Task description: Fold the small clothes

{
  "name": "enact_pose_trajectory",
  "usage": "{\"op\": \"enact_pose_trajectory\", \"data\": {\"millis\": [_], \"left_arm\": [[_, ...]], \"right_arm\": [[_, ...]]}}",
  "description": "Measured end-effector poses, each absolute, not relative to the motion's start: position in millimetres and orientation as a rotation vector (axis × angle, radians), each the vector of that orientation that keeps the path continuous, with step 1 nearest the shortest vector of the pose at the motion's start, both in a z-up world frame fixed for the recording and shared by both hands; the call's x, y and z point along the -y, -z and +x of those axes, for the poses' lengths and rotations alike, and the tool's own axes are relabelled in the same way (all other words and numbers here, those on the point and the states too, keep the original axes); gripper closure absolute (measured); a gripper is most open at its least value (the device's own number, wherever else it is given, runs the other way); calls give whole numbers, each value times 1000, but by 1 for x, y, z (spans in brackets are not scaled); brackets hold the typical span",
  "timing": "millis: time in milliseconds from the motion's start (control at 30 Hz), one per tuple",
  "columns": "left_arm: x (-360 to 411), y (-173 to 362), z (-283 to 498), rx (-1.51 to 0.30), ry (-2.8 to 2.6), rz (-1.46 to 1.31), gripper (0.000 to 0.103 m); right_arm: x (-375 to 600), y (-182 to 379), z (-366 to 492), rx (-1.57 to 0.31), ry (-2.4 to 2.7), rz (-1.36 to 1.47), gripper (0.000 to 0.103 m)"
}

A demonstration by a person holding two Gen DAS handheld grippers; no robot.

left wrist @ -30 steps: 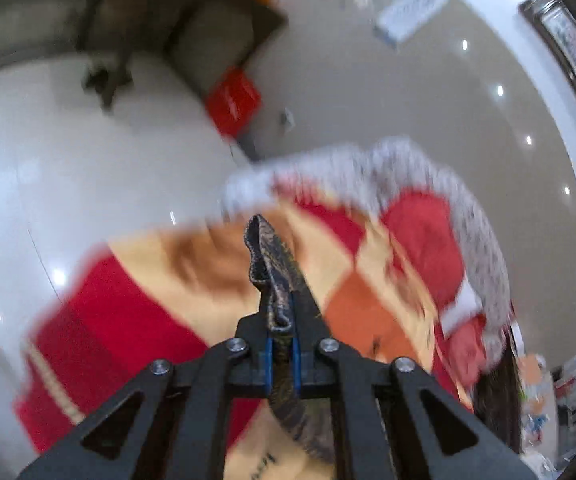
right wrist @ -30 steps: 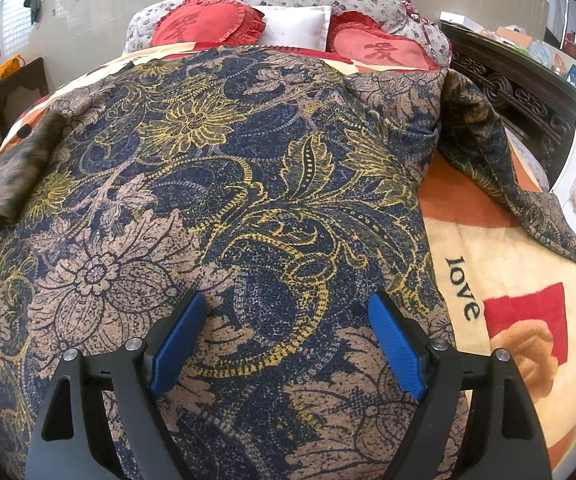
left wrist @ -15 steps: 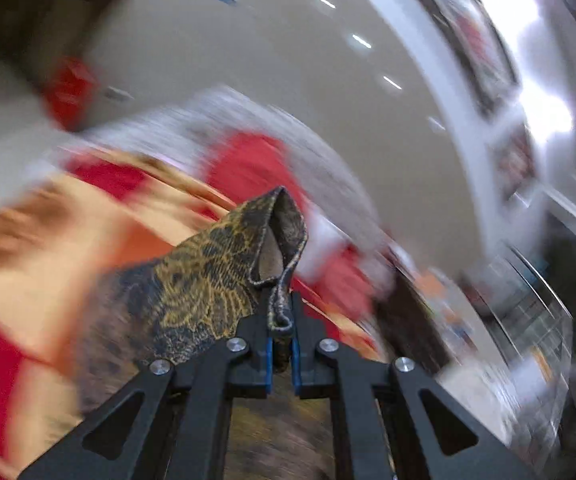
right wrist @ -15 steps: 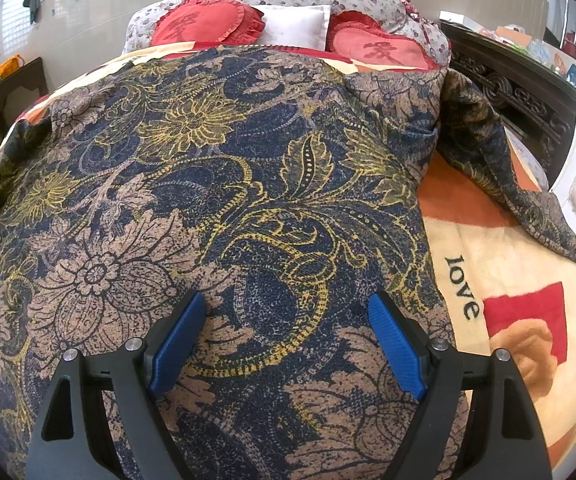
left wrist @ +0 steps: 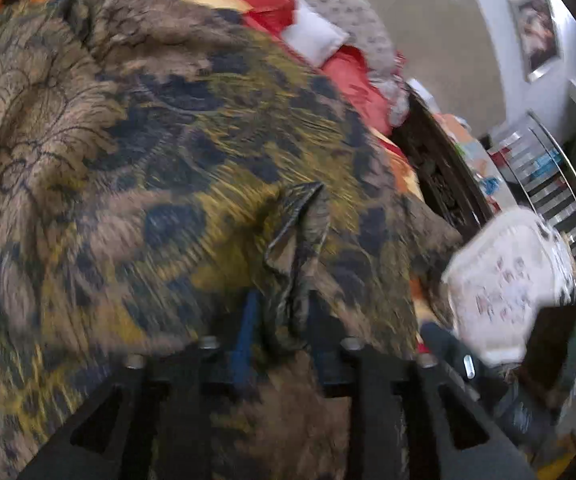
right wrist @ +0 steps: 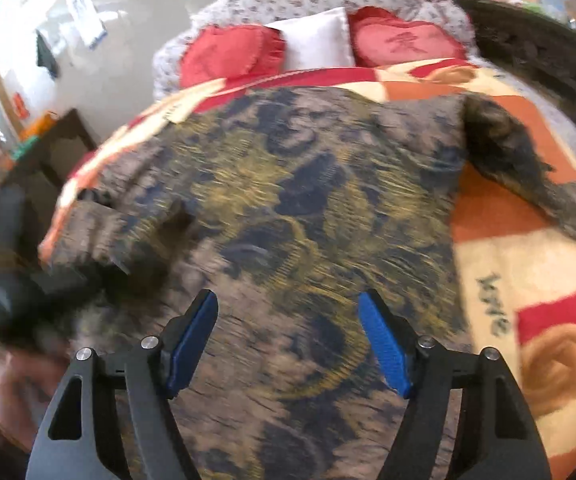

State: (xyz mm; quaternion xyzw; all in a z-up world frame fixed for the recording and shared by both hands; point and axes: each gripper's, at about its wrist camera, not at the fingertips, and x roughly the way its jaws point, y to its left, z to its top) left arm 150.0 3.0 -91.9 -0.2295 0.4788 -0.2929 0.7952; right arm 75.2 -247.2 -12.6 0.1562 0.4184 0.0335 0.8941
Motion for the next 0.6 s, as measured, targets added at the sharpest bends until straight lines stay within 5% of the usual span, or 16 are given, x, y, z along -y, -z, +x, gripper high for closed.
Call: {"op": "enact_pose_trajectory", "data": {"millis": [100, 433, 500, 533, 600], "left_arm": [[-9, 74, 123, -968, 637, -380, 50], [-70, 92, 87, -850, 436, -208, 48], [-75, 94, 92, -857, 416, -229, 48], [-76, 94, 92, -858, 414, -228, 48], [-74, 94, 92, -857, 409, -215, 48]], "right_arm": [[241, 17, 92, -862, -166, 401, 15], [190, 58, 156, -908, -358, 467, 18], [182, 61, 162, -919, -408, 464, 42], [177, 64, 165, -941, -412, 447, 68], [176, 62, 165, -936, -373, 403, 81]]}}
